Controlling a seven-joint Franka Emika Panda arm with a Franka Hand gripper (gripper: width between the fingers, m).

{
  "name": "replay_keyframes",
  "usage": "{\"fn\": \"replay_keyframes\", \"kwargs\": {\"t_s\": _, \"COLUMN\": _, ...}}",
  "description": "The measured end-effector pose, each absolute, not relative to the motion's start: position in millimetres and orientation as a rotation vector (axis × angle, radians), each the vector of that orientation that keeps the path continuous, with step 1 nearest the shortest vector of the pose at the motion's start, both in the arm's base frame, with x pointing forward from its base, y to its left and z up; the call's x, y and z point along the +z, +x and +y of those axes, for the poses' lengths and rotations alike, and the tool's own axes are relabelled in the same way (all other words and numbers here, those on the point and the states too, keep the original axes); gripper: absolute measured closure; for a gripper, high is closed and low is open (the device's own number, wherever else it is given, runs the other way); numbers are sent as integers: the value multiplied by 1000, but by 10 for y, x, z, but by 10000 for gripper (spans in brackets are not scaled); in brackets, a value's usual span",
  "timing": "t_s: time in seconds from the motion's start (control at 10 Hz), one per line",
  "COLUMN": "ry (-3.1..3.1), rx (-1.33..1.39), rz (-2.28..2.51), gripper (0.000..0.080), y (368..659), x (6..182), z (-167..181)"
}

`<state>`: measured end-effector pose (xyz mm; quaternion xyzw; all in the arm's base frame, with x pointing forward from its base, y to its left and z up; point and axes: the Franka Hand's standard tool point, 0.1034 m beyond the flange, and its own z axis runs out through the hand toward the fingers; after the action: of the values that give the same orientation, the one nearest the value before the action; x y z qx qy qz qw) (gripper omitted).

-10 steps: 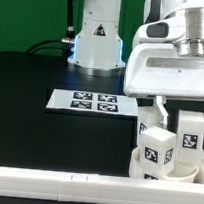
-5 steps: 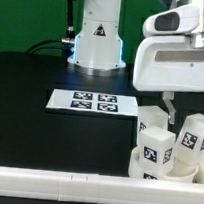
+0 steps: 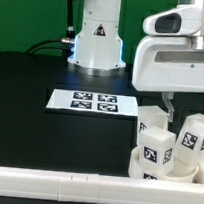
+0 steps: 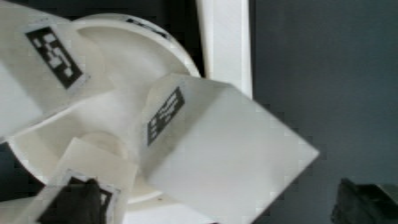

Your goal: Assemble stool

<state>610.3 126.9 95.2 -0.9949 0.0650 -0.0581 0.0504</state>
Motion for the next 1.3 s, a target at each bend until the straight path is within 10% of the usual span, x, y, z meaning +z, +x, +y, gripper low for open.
{"fn": "replay_keyframes", "kwargs": {"t_s": 1.3, "ry": -2733, "rx": -175, "rz": 1181, "gripper": 151, "y": 6032, "x": 757, "z": 1212}}
